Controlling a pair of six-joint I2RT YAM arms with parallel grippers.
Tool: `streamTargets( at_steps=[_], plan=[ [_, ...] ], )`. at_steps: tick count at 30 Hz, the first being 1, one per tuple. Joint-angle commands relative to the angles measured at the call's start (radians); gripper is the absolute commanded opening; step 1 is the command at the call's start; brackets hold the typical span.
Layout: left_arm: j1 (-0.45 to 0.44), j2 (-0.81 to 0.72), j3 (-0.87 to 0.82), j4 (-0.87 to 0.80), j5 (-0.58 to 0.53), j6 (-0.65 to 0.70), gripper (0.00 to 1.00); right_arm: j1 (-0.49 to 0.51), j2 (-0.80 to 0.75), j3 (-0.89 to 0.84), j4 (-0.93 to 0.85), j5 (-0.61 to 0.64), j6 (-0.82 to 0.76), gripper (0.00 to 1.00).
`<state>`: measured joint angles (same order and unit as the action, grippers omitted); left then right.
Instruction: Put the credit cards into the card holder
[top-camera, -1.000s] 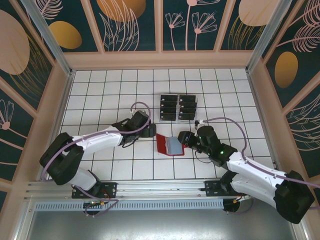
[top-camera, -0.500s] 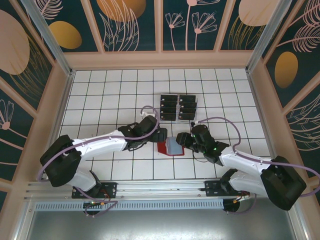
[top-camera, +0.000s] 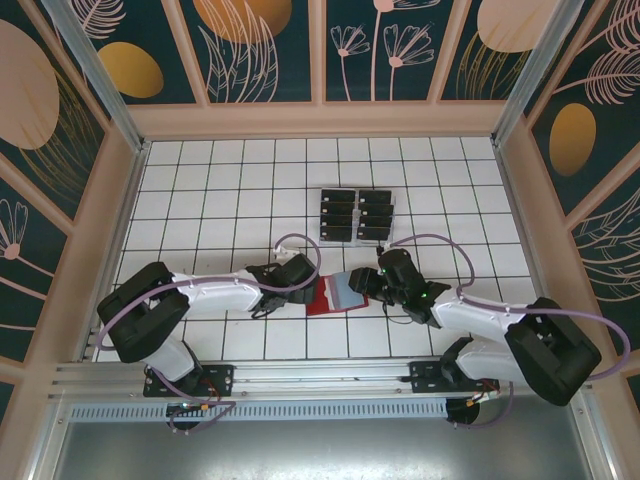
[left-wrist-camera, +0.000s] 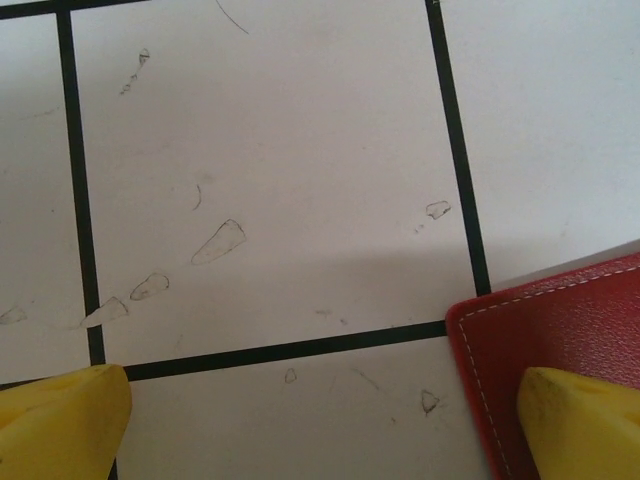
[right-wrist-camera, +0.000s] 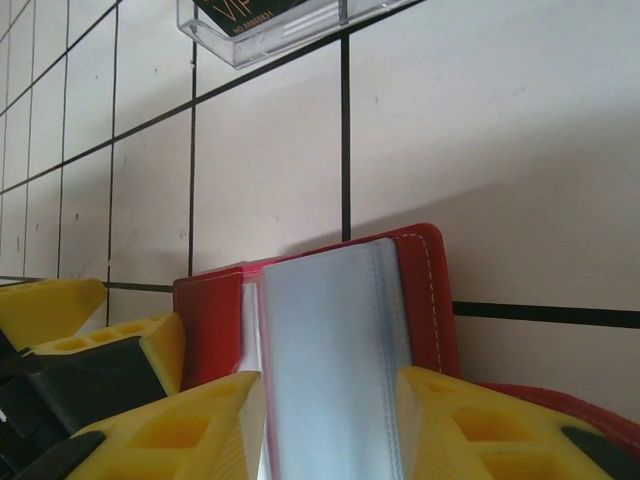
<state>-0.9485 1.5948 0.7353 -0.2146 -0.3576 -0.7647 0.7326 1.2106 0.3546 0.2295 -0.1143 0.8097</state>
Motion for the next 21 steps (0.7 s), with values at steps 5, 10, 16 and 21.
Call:
streamTargets(
  at_steps=[5,10,16,21],
  plan=[
    [-0.003,0.032,-0.024,0.046,-0.04,-0.009,0.98,-0.004,0.047,0.012,0.059,-0.024,-0.015,0.39],
    [-0.002,0.057,-0.025,0.067,-0.044,-0.001,0.98,-0.004,0.071,0.014,0.07,-0.031,-0.014,0.38],
    [-0.003,0.073,-0.023,0.084,-0.044,0.003,0.99,-0.002,0.095,0.017,0.074,-0.035,-0.016,0.39],
    [-0.003,0.074,-0.025,0.091,-0.042,0.007,0.99,-0.002,0.121,0.02,0.093,-0.05,-0.014,0.43]
  ],
)
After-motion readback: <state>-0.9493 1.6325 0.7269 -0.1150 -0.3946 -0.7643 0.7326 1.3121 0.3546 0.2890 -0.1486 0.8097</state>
